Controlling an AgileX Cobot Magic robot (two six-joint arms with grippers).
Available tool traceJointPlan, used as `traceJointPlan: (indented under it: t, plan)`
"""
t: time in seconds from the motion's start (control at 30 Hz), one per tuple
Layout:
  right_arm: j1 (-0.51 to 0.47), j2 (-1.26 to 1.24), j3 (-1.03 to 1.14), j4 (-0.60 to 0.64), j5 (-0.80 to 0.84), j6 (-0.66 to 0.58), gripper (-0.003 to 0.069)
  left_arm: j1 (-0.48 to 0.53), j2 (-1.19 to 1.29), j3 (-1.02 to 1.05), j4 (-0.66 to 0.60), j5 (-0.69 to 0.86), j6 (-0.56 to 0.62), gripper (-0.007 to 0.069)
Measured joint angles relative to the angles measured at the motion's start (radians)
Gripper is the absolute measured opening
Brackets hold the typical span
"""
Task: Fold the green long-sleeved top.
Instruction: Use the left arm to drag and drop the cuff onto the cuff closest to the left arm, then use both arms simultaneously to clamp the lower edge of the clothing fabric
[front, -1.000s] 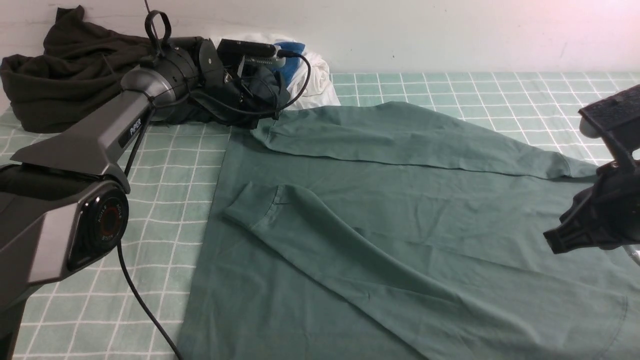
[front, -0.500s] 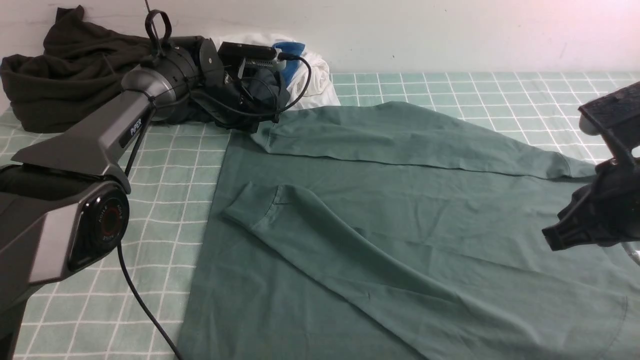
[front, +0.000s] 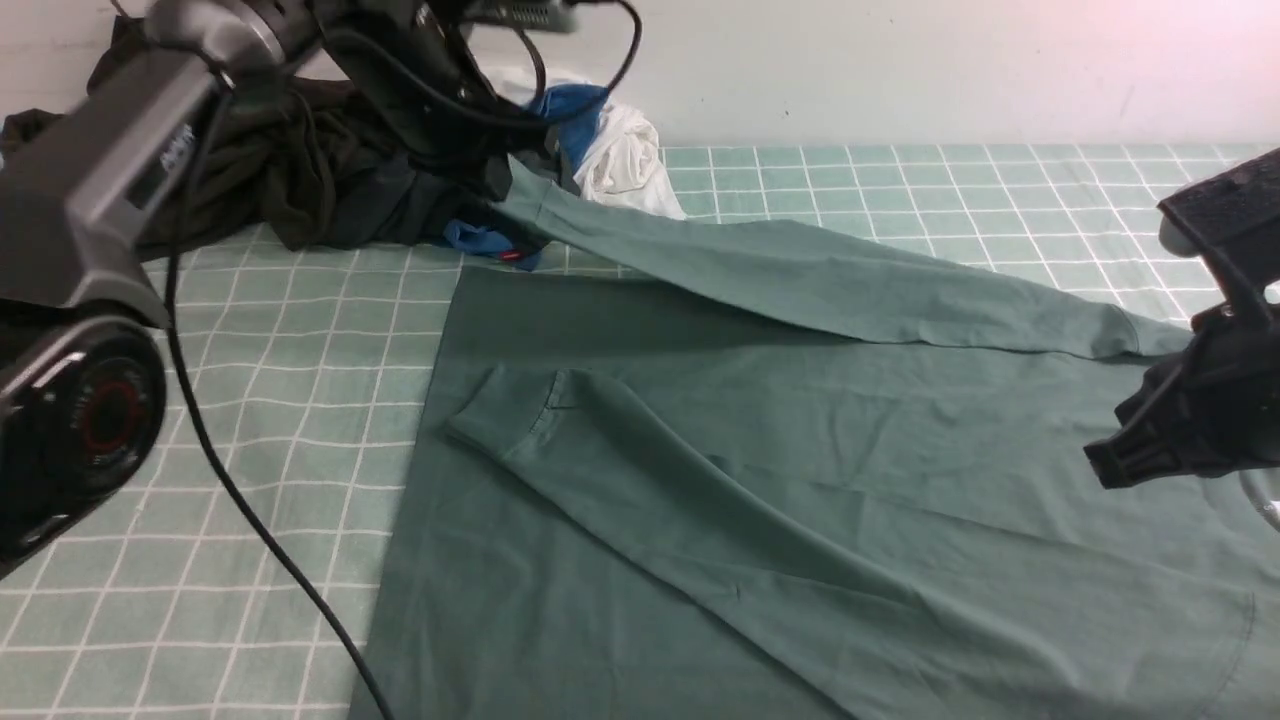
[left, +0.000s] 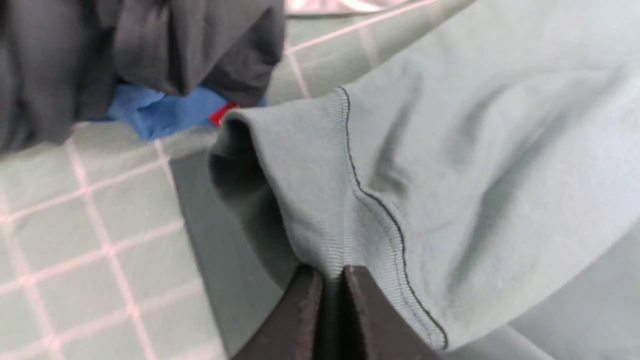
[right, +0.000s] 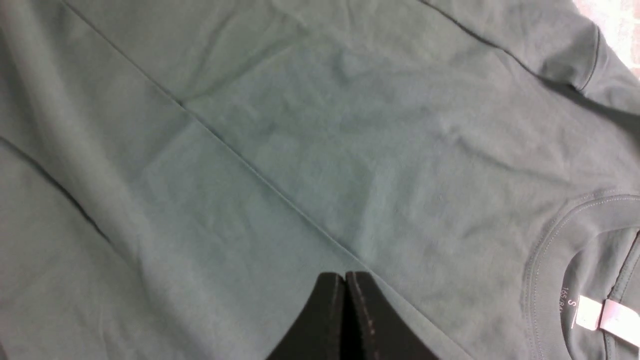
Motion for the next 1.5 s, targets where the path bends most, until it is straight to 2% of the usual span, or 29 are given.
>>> traceJointPlan:
  t: [0.1, 0.27, 0.53, 0.8, 0.87, 0.97, 1.0, 1.1, 1.17, 1.23, 1.33, 1.4, 1.5]
  plan:
    - [0.000, -0.015, 0.000, 0.000, 0.003, 0.000, -0.0014, 0.000, -0.093, 0.073, -0.004, 0.019, -0.010, 0.0027]
    - [0.001, -0.091, 0.000, 0.000, 0.023, 0.000, -0.0014, -0.014, -0.337, 0.411, -0.051, 0.014, 0.001, 0.0027]
    - [0.001, -0.194, 0.000, 0.027, 0.102, 0.000, -0.0014, -0.098, -0.635, 1.018, -0.060, -0.237, 0.002, 0.0027]
    - [0.010, -0.215, 0.000, 0.099, 0.152, -0.002, -0.0014, -0.121, -0.696, 1.332, -0.063, -0.409, 0.034, 0.0036]
    - [0.029, -0.215, 0.000, 0.117, 0.197, -0.015, -0.0014, -0.121, -0.692, 1.365, -0.063, -0.422, 0.065, 0.0065]
    - [0.079, -0.215, 0.000, 0.154, 0.320, -0.053, -0.0014, -0.121, -0.691, 1.392, -0.063, -0.419, 0.128, 0.0168]
    - [0.086, -0.215, 0.000, 0.158, 0.330, -0.056, -0.0014, -0.121, -0.691, 1.392, -0.063, -0.416, 0.136, 0.0177]
    - [0.134, -0.215, 0.000, 0.177, 0.413, -0.089, -0.0014, -0.121, -0.694, 1.391, -0.063, -0.358, 0.175, 0.0333]
    - [0.161, -0.225, 0.000, 0.203, 0.421, -0.098, -0.0014, -0.132, -0.717, 1.389, -0.058, -0.242, 0.205, 0.0456]
    - [0.171, -0.230, 0.000, 0.227, 0.423, -0.111, -0.0014, -0.160, -0.742, 1.390, -0.052, -0.175, 0.234, 0.0493]
    - [0.182, -0.232, 0.000, 0.259, 0.424, -0.130, -0.0014, -0.242, -0.763, 1.405, -0.041, -0.118, 0.277, 0.0510]
    - [0.191, -0.232, 0.000, 0.290, 0.424, -0.160, -0.0014, -0.363, -0.766, 1.452, -0.014, -0.111, 0.341, 0.0514]
    - [0.191, -0.232, 0.000, 0.311, 0.424, -0.175, -0.0014, -0.481, -0.742, 1.529, 0.056, -0.177, 0.393, 0.0514]
